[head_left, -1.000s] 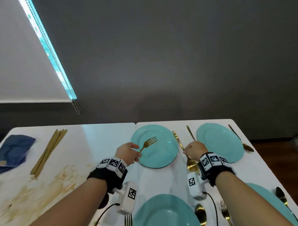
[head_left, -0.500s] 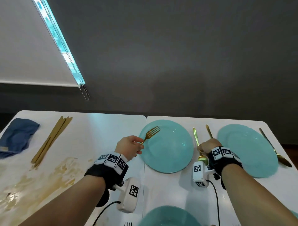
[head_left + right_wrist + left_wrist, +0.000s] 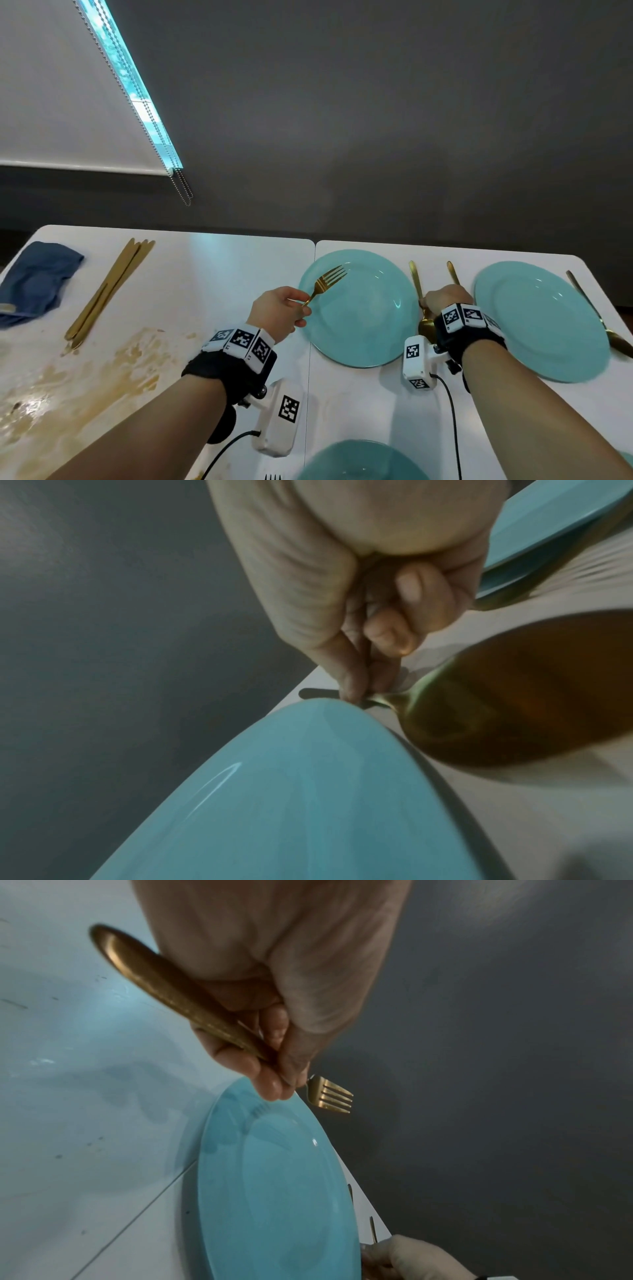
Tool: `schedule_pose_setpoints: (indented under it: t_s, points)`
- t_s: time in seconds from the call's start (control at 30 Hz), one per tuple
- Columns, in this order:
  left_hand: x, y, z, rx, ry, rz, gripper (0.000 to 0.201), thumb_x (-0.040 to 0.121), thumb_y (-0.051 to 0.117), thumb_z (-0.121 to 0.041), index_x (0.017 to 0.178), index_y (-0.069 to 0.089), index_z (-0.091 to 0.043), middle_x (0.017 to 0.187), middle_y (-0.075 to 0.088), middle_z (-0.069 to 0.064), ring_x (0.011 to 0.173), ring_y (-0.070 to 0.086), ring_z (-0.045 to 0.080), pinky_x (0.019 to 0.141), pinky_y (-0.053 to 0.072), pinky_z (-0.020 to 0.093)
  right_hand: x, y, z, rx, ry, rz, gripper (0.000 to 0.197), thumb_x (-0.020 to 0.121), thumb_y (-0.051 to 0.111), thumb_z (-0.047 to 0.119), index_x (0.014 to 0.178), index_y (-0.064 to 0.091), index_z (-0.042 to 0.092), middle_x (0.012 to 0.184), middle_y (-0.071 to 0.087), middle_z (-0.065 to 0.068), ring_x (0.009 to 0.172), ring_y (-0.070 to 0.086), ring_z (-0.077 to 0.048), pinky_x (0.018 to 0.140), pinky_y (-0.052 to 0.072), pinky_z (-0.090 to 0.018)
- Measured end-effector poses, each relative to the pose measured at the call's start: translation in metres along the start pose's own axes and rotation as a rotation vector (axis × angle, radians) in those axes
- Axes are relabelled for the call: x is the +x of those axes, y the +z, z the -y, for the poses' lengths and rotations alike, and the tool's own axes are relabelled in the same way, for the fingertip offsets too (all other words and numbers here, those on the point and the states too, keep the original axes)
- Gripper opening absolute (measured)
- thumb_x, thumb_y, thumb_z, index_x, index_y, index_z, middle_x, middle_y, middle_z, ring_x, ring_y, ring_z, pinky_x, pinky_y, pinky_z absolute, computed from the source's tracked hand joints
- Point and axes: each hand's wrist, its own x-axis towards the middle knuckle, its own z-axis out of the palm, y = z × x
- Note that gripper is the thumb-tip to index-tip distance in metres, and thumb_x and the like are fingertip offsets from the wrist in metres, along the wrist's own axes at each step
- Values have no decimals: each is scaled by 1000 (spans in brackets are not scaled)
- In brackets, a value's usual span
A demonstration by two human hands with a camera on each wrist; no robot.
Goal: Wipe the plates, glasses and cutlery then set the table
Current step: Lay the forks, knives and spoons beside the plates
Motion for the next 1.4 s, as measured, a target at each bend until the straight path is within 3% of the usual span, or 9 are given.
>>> schedule_pose_setpoints:
  t_s: [0.17,0.33,0.47,0.57,0.67,0.87,1.03,1.17,1.4]
  points:
    - [-1,1,3,2,-5,3,13,89,59,-5,95,61,-16,69,63,-5,48,57,1,52,46,15,5,4,-3,76,-6,-14,19,89,57,17,84,62,-1,88,63,-12,66,55,-25,44,27,-25]
    - [-3,3,3,9,-4,0,12,89,61,-6,94,60,-17,70,63,-6,51,58,3,56,47,17,0,5,-4,88,-2,-71,31,88,57,17,61,51,4,65,54,-9,54,46,-20,43,27,-25]
    - [-4,5,4,14,-5,-6,12,89,60,-6,93,60,-18,70,64,-6,41,55,-5,54,47,16,1,2,-5,139,-51,-4,23,89,58,14,106,62,-2,118,61,-19,96,61,-32,46,29,-23]
    - [-4,7,6,18,-14,-13,12,89,60,-6,93,60,-18,69,63,-6,47,57,0,51,46,13,2,3,-5,107,-30,-51,23,87,59,18,70,58,2,96,67,-15,59,52,-23,45,31,-24]
    - [-6,9,7,20,-23,-15,12,89,60,-6,95,60,-16,68,63,-6,51,57,3,51,46,13,-3,2,-4,136,-7,-88,31,86,62,17,60,51,4,65,55,-9,52,47,-21,46,34,-24]
    - [-9,13,3,12,-24,-13,15,88,60,-5,99,59,-15,70,63,-4,57,58,7,50,45,14,-15,-12,-3,117,-28,-73,39,86,65,34,66,51,2,96,65,-13,75,55,-25,66,45,-29]
    - [-20,14,-3,44,-36,15,19,87,61,-5,104,57,-14,71,63,-3,57,57,8,48,45,13,-52,-26,2,73,-305,-178,28,91,53,30,95,72,10,110,68,-10,107,59,-30,91,44,-30]
    - [-32,15,-6,93,-50,74,32,86,58,-1,116,53,-11,84,67,6,56,55,11,48,43,16,-113,-14,13,218,-615,-163,16,86,63,22,99,72,19,105,69,1,104,61,-19,91,44,-24]
    - [-74,9,-2,270,-10,214,59,82,64,-1,132,33,-9,92,61,12,54,53,14,43,39,18,-208,19,13,-248,-905,-35,28,92,55,24,118,65,26,120,64,5,113,56,-18,89,42,-28]
